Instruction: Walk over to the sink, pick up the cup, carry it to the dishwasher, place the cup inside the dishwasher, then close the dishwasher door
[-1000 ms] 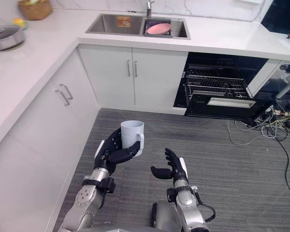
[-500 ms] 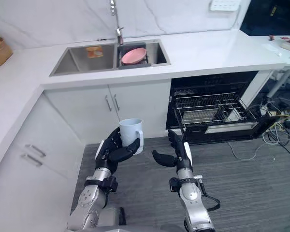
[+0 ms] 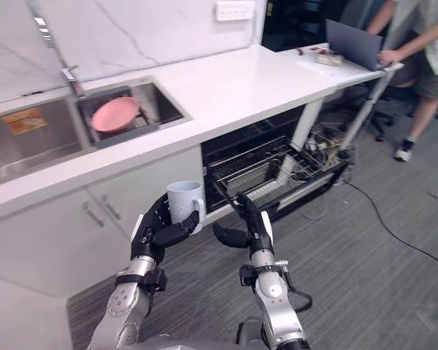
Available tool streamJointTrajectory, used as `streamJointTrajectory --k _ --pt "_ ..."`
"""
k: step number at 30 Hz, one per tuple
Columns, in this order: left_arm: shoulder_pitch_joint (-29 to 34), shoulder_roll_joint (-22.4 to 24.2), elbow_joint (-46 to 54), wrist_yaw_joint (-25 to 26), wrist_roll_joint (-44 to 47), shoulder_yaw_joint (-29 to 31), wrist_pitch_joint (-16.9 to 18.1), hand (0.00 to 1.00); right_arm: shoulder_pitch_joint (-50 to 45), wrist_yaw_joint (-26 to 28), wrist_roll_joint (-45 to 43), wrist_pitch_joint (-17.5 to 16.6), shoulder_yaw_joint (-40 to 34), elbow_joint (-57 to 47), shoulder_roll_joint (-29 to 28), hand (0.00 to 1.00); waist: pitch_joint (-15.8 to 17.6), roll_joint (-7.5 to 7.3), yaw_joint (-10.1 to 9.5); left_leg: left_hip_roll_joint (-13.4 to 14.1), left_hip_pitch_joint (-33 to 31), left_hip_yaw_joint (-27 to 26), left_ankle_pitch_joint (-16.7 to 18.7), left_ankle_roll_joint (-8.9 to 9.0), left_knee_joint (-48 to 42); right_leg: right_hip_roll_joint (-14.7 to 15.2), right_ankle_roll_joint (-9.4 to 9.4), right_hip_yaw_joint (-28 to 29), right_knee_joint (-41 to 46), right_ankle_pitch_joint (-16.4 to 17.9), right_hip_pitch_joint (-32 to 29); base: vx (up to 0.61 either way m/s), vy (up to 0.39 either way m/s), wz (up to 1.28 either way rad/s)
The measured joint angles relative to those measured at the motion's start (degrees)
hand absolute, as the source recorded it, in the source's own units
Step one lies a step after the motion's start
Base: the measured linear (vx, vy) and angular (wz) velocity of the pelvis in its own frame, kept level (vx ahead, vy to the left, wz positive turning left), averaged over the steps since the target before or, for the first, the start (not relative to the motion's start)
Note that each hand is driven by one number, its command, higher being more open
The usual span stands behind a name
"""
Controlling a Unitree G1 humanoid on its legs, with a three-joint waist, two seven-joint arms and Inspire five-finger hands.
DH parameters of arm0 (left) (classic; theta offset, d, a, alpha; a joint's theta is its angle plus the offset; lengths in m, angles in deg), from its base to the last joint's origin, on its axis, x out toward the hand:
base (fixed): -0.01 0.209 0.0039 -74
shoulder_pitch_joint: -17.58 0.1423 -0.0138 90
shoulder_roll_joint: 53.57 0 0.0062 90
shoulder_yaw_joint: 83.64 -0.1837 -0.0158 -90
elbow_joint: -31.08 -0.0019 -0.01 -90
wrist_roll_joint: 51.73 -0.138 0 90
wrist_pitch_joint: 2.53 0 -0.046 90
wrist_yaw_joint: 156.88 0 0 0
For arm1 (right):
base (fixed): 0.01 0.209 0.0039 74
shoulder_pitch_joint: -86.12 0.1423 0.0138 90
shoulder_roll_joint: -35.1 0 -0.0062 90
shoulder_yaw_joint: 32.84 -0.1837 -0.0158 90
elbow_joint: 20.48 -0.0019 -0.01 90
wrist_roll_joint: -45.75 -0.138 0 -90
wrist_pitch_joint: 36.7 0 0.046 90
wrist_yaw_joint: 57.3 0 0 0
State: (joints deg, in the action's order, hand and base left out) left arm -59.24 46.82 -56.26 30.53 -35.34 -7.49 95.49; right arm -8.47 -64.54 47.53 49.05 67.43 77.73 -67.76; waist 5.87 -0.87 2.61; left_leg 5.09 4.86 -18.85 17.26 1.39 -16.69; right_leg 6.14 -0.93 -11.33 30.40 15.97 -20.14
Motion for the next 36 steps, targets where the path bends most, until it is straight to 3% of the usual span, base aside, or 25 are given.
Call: streamJointTrajectory --k 1,2,3,5,6,8,11,14,16,17,18,19,20,26,36 --pt "-1.0 0.0 -1.6 0.2 -0.8 0.1 0.0 0.30 -0.2 0.0 -0.1 -0.2 -0.4 0.0 0.9 0.90 -0.3 -0.60 0.47 0.0 1.8 0.1 1.0 1.34 0.1 -1.2 1.10 0.4 -4.7 -7.9 0.2 0.47 -0.128 0.07" --pt "-1.8 0.6 -3.9 0.3 -1.2 0.4 -0.1 0.30 -0.7 0.1 -0.3 -0.2 -1.0 0.1 2.1 0.90 -0.2 1.08 1.27 1.0 3.3 1.4 2.3 3.02 -0.8 -2.2 3.33 -0.1 -4.6 -11.2 1.8 0.57 -0.184 0.00" --pt "-2.2 1.7 -5.0 0.8 -2.2 1.0 -0.1 0.30 -0.7 0.2 -0.5 -0.2 -1.4 0.1 3.3 0.90 -0.2 2.41 1.34 2.9 2.5 2.6 2.2 3.44 -4.6 -3.7 4.00 -0.3 -4.7 -9.7 3.0 0.57 -0.202 -0.06" --pt "-3.3 2.4 -6.1 1.6 -3.0 1.9 -0.3 0.30 -0.9 0.5 -0.8 -0.2 -2.3 -0.1 4.1 0.90 0.7 3.42 1.38 5.2 -1.2 5.2 0.7 4.98 -16.2 -5.1 4.79 -0.5 -6.0 -8.6 5.8 0.34 -0.170 -0.14" --pt "-3.4 2.9 -6.2 1.7 -3.0 2.7 -0.6 0.30 -1.7 0.6 -2.8 -0.2 -2.7 -0.5 4.5 0.90 1.1 3.85 1.01 7.4 -5.1 7.4 -3.3 5.43 -27.7 -6.2 5.36 -0.2 -8.1 -8.1 9.6 0.32 -0.156 -0.19" --pt "-3.4 3.1 -6.0 2.1 -3.0 2.7 -0.4 0.30 -3.9 0.3 -5.1 -0.3 -3.8 -3.3 4.7 0.90 1.2 3.82 0.04 8.8 -8.4 7.7 -3.0 5.13 -36.6 -6.8 5.58 1.0 -12.4 -8.0 15.6 0.36 -0.129 -0.33" --pt "-3.9 3.1 -5.5 2.2 -3.1 3.8 0.3 0.30 -4.5 1.0 -7.5 -1.9 -4.8 -6.8 4.7 0.90 1.1 3.94 -0.15 8.2 -12.1 7.6 -1.1 3.74 -31.1 -6.2 5.27 3.1 -15.5 -7.7 18.9 0.29 -0.036 -0.34" --pt "-4.5 3.4 -5.5 2.3 -3.1 5.2 0.3 0.30 -4.3 2.4 -12.1 -2.4 -5.6 -6.8 5.3 0.90 1.0 3.86 -0.18 4.1 -13.6 12.3 -1.0 4.10 -12.7 -4.5 4.15 5.1 -16.6 -7.6 19.7 0.20 0.087 -0.25" --pt "-5.0 3.4 -5.5 2.7 -3.1 5.2 0.3 0.30 -4.7 3.0 -14.7 -2.4 -6.0 -6.6 5.7 0.90 0.9 4.08 -0.11 2.9 -13.1 13.9 -4.3 3.95 -3.8 -4.1 2.92 5.4 -17.4 -7.6 20.5 0.18 0.145 -0.11" --pt "-5.1 3.5 -5.5 2.7 -3.1 5.2 0.3 0.30 -5.1 3.6 -16.6 -2.4 -6.2 -6.6 5.9 0.90 0.5 4.63 -0.11 2.9 -12.0 13.7 -9.0 3.61 0.5 -4.4 1.90 5.7 -17.8 -7.2 21.0 0.14 0.153 -0.10" --pt "-5.1 3.6 -5.5 2.7 -3.1 5.2 0.3 0.30 -5.2 3.9 -17.4 -2.4 -6.3 -6.7 6.0 0.90 0.2 5.18 -0.11 3.0 -11.4 13.7 -11.4 3.24 2.0 -4.8 1.46 5.9 -17.8 -7.0 21.1 0.17 0.225 -0.20" --pt "-5.4 3.3 -6.0 2.8 -3.2 5.2 0.2 0.30 -5.3 4.3 -18.7 -2.2 -6.5 -6.5 5.2 0.90 -0.1 4.21 -0.16 2.1 -10.3 13.2 -13.2 2.87 3.2 -3.7 0.37 6.8 -17.6 -6.8 21.4 0.18 0.265 -0.24" --pt "-5.4 2.9 -6.0 2.8 -4.2 5.3 0.2 0.30 -5.6 5.4 -21.2 -2.3 -6.4 -7.3 4.3 0.90 -0.6 3.29 -0.12 0.2 -9.2 12.0 -13.5 1.77 5.3 -1.9 -0.92 7.8 -17.9 -6.6 21.3 0.16 0.261 -0.26" --pt "-5.9 2.2 -5.9 1.8 -5.2 2.9 0.2 0.30 -4.1 8.6 -24.9 -2.3 -2.2 -8.7 3.9 0.90 -1.0 3.03 -0.24 -3.1 -8.2 9.0 -13.9 -0.45 7.9 1.1 -3.98 10.2 -20.6 -7.8 21.0 0.06 0.146 -0.18" --pt "-7.0 1.9 -5.5 1.1 -5.1 -1.2 0.2 0.30 -0.6 9.2 -27.4 -2.4 1.2 -8.7 4.6 0.90 -2.1 2.18 -0.31 -3.6 -8.2 8.5 -14.6 -1.31 10.1 1.1 -4.30 10.9 -23.2 -9.6 20.9 0.00 0.013 -0.03"
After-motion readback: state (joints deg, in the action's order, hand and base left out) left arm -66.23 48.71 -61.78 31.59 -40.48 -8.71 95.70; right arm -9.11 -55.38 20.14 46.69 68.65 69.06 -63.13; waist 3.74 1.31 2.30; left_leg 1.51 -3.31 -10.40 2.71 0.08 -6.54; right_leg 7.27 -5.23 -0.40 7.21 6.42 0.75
